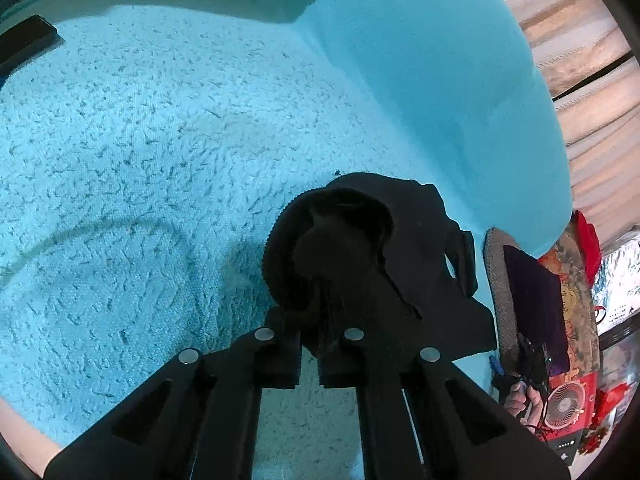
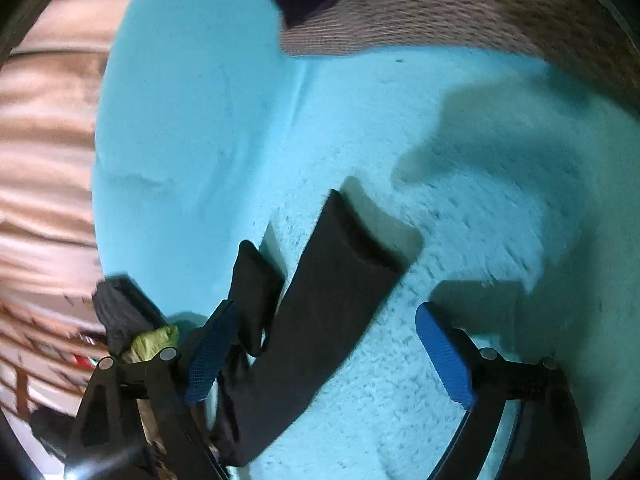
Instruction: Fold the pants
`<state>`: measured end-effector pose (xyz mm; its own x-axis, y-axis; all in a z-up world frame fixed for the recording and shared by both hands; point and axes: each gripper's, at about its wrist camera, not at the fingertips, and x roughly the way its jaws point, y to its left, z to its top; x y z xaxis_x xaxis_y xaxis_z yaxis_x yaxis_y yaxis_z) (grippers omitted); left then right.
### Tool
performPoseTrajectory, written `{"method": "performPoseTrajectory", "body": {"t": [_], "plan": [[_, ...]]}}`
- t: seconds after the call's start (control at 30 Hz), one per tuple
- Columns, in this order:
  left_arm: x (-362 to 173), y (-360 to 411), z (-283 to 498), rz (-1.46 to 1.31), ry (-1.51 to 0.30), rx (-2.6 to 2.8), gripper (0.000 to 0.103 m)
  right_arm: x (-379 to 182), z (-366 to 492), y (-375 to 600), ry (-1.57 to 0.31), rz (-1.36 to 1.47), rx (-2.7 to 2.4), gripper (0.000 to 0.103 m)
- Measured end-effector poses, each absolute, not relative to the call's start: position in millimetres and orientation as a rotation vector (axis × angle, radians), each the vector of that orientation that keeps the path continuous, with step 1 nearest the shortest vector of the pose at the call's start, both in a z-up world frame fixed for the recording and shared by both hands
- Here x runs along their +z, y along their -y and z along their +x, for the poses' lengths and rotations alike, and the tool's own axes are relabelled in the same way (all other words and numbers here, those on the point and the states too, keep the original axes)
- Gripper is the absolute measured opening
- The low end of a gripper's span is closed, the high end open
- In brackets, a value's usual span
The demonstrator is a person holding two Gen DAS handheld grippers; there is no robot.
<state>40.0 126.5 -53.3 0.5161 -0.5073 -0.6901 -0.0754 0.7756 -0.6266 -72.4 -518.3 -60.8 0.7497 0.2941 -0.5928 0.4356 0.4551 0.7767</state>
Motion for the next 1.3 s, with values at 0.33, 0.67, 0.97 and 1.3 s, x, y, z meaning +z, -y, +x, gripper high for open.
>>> {"method": "performPoseTrajectory", "body": {"t": [0.33,0.67,0.97,1.3], "plan": [[-55,-139,31,-0.678,-0.998,-0.261,0.002,-82,-55,512,-0.818,0.974,-0.097,0.003],[-52,-232,-37,-0.737,-0.950,-0.150,0.002,-77,-111,446,-0.956,0.929,0.106,0.003],[-40,-225,-41,-0.526,-0.891,0.016,0.019,-16,-80,390,-0.927,0.395,-0.175,0.016],[-7,-225,-69,-0.406,-0.734,0.095,0.043,2,15,199,-0.894,-0.159,0.349,0.054]]}}
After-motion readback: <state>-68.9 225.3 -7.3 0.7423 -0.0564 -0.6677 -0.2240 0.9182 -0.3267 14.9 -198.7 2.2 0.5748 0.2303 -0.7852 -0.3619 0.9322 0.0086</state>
